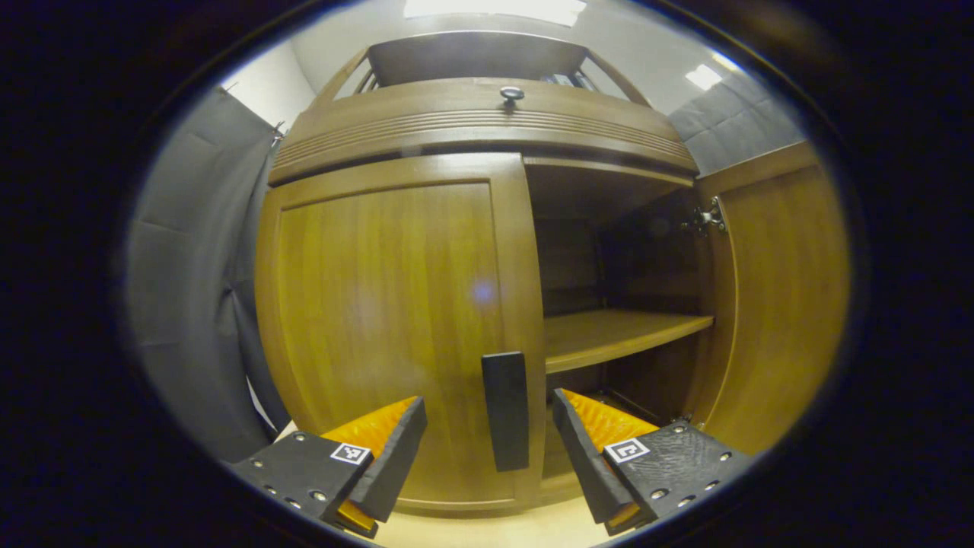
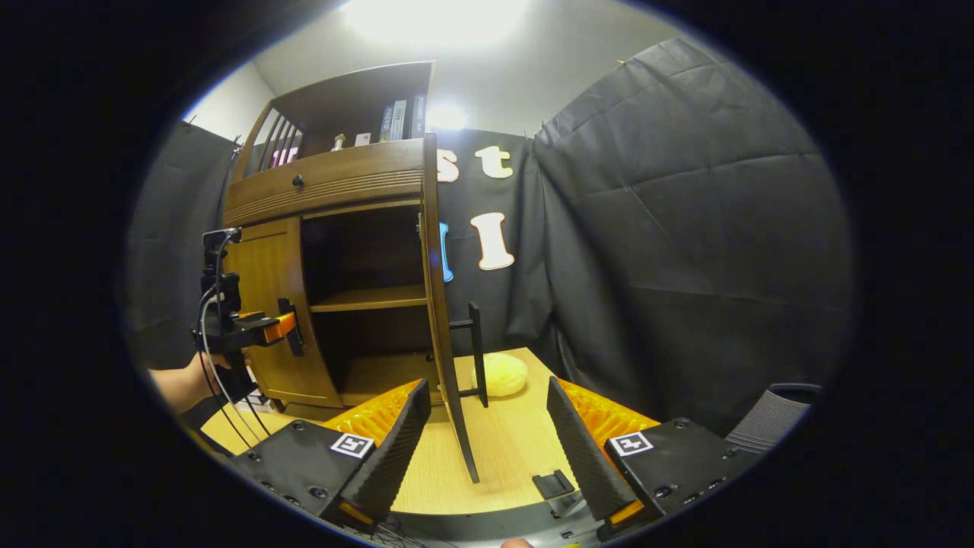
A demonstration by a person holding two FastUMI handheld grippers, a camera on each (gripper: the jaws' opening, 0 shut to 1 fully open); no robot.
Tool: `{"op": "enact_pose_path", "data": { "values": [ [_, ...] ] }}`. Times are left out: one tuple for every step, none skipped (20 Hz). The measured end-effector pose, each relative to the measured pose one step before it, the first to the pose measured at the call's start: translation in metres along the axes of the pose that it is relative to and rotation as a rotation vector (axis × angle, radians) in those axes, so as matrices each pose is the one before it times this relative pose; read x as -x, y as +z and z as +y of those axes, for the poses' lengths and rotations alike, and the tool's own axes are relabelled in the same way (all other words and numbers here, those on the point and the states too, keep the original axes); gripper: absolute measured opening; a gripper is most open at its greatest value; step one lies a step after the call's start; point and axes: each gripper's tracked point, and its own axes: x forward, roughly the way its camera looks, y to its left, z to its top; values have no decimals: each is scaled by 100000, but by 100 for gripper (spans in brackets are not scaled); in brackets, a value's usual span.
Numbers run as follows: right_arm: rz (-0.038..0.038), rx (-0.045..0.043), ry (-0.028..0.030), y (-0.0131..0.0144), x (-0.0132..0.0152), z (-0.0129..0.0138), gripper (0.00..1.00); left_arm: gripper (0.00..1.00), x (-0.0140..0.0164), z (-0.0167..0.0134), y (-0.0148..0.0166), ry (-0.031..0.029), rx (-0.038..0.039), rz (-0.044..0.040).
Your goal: Open the right door of the double-door shoe cabinet with the right hand, and open the left door with the left hand.
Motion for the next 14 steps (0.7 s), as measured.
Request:
{"op": "enact_pose_path", "data": {
  "values": [
    [283, 64, -102, -68, -45, 52, 96, 96, -339, 29, -268, 286, -78, 644],
    [244, 53, 10, -125, -194, 197, 92, 96, -169, -106, -259, 77, 102, 1297],
    [253, -24, 6, 6, -200, 61, 92, 90, -100, -232, -43, -602, 266, 987],
    [315, -81, 159, -114, -38, 8, 92, 84, -114, -31, -126, 2, 128, 648],
    [105, -84, 184, -23, 93, 37, 92, 78, -100, 57, -57, 481, -87, 55],
    [-86, 47, 205, 5, -80, 50, 92, 72, -314, 352, 68, 1518, -530, -649],
    [22, 281, 114, -9, -29, 66, 92, 66, -205, -3, 165, -353, 370, -700],
    [178, 420, 101, -110, -70, 21, 92, 60, -557, -200, -88, -101, 150, 336],
    [225, 392, 180, -67, -167, 32, 92, 54, -74, -493, -91, -1386, 2721, -99],
    [129, 164, 248, -31, -123, 25, 92, 47, -85, 155, -350, 1329, 545, 330],
    [-45, -151, 270, 2, -68, 75, 92, 41, 459, 28, 457, 843, -650, 255],
    [-100, -318, 392, 57, -120, 125, 96, 35, -36, 60, -113, 578, 222, 657],
    [-99, -322, 530, 25, -153, 38, 96, 29, -65, 21, -79, -43, 844, 564],
    [-164, -175, 535, -8, -160, 121, 92, 23, 65, -61, 18, -234, 586, 719]
  ]
}}
